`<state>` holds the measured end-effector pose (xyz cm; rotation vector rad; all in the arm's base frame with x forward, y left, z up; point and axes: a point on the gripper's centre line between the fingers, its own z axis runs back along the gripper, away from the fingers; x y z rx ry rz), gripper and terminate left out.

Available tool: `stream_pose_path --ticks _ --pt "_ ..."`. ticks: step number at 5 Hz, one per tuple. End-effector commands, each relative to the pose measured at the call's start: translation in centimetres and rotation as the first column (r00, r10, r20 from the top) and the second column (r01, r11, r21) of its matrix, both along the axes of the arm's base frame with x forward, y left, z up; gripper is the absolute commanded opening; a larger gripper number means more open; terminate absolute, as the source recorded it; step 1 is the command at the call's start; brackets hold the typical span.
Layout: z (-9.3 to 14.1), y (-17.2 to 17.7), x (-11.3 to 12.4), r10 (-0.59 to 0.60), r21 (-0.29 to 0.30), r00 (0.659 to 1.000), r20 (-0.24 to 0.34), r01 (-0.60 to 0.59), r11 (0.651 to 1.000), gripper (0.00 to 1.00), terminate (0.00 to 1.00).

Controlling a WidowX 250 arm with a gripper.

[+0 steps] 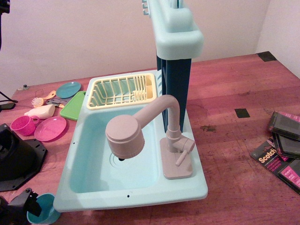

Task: Put cup from anywhere into sink

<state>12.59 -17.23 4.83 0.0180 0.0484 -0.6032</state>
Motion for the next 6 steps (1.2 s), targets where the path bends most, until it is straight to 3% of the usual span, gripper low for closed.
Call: stream_pose_path --ticks 1,2,3,5,6 --pt "-0.8 -0.2 -0.1 -0.010 -0.021 1.000 0.005 0.010 1.000 1.00 0.00" --pt "-1.6 -0.8 -0.5 -0.012 -0.031 1.000 0.000 0.012 0.999 1.00 0.00" --pt "-1.4 -1.0 -0.1 -0.021 -0.025 1.000 -0.002 0.021 0.999 0.00 0.00" --pt "0.1 -0.4 0.8 -0.015 0.001 0.999 0.030 0.015 1.000 0.00 0.00" --pt "1.9 0.7 1.4 -0.007 0.030 0.999 0.053 0.005 1.000 0.00 0.00"
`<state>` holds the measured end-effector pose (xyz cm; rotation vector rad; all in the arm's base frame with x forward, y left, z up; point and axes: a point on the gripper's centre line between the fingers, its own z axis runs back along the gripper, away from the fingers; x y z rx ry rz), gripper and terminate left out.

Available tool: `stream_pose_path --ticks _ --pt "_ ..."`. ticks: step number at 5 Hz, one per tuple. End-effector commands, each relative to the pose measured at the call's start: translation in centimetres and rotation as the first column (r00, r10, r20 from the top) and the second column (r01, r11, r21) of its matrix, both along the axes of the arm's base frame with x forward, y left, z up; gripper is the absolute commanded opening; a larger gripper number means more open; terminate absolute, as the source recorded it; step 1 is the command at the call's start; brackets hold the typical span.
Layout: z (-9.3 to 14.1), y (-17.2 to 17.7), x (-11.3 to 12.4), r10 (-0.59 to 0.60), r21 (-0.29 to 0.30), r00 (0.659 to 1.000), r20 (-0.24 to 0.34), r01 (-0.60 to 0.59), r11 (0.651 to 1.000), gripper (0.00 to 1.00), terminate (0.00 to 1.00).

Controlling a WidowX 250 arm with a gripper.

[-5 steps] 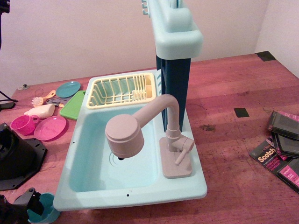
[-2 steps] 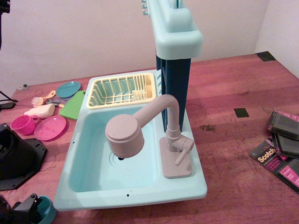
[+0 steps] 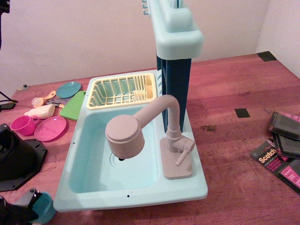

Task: Put cup from anywhere into sink

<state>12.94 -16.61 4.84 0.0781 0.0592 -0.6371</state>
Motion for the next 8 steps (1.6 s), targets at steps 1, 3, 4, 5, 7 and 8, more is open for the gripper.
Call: stream_pose_path --ticks 1,3,4,5,7,8 --pt "4.8 2.2 1.6 0.035 -0.006 0.996 0.084 -0.035 0.999 0.00 0.00" --pt "9.7 5.9 2.7 -0.002 0.058 0.990 0.142 -0.006 0.998 0.00 0.00" --pt "12.1 7.7 5.7 -0.035 0.106 0.978 0.207 0.013 0.994 0.00 0.00" --pt "13.1 8.2 8.4 -0.059 0.122 0.969 0.238 0.031 0.992 0.00 0.00" --pt "10.9 6.5 11.5 -0.117 0.102 0.980 0.160 0.101 0.990 0.00 0.00" --pt "9.4 5.9 11.5 -0.117 0.086 0.983 0.143 0.106 0.991 0.00 0.00"
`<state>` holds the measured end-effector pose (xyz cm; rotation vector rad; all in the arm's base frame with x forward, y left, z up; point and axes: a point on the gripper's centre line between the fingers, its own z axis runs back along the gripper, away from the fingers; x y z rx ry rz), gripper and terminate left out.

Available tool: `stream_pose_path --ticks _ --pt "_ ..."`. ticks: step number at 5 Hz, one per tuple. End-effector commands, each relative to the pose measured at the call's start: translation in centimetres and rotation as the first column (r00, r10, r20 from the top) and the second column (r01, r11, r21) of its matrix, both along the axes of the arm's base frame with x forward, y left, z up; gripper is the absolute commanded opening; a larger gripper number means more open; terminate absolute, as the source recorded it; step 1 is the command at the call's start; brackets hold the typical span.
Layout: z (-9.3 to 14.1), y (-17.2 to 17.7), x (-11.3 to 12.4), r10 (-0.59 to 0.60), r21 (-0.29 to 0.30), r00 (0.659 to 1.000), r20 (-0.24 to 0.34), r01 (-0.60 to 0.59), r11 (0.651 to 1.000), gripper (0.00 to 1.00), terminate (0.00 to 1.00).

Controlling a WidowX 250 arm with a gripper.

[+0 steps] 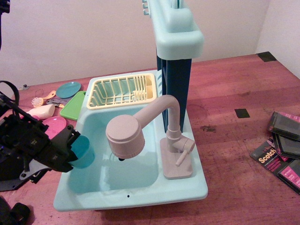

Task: Put cup from anywhere into sink

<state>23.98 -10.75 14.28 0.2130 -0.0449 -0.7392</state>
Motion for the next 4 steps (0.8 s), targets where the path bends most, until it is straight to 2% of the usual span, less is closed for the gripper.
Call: stream_pose_path --ticks 1,2,3,4 --pt "-1.8 -0.3 -0.4 0.013 -0.028 1.000 0.002 -0.013 1.000 0.00 0.00" --pt "-2.7 -0.6 0.1 0.006 -0.038 1.000 0.000 -0.006 0.999 0.00 0.00" --pt "-3.7 -0.8 1.2 -0.044 -0.072 0.999 -0.013 0.043 0.996 1.00 0.00" --pt "-3.3 -0.9 1.6 -0.056 -0.075 0.998 -0.021 0.054 0.996 1.00 0.00"
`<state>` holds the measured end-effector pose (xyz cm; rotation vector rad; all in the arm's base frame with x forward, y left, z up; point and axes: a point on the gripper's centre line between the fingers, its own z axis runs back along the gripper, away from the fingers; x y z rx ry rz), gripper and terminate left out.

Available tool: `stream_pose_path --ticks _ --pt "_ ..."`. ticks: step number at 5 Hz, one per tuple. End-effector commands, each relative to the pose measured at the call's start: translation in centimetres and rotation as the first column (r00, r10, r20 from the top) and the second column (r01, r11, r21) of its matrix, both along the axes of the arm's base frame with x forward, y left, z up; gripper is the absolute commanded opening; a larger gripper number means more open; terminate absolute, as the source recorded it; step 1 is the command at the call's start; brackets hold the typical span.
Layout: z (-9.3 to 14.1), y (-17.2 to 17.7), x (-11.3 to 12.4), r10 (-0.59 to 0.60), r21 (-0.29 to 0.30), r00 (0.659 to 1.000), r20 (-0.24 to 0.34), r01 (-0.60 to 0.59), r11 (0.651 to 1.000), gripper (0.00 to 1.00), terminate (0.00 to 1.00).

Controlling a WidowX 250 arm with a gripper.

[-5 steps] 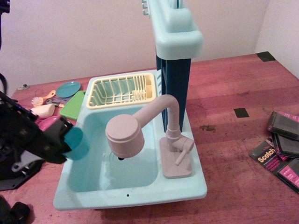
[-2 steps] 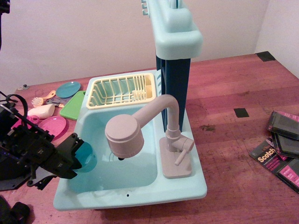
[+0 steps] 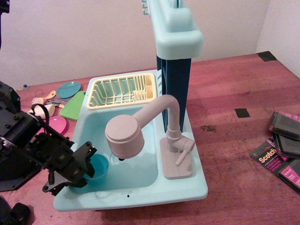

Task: Put cup from anywhere into sink

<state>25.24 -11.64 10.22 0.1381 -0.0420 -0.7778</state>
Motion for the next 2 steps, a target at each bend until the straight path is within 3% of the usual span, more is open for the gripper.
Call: stream_pose_path --ticks 1,2 --pt "1.03 -0.13 0.61 0.001 -0.015 1.000 0.019 0.000 1.000 1.00 0.00" --pt "0.95 -0.38 0.81 0.003 -0.021 1.000 0.022 -0.003 1.000 1.00 1.00"
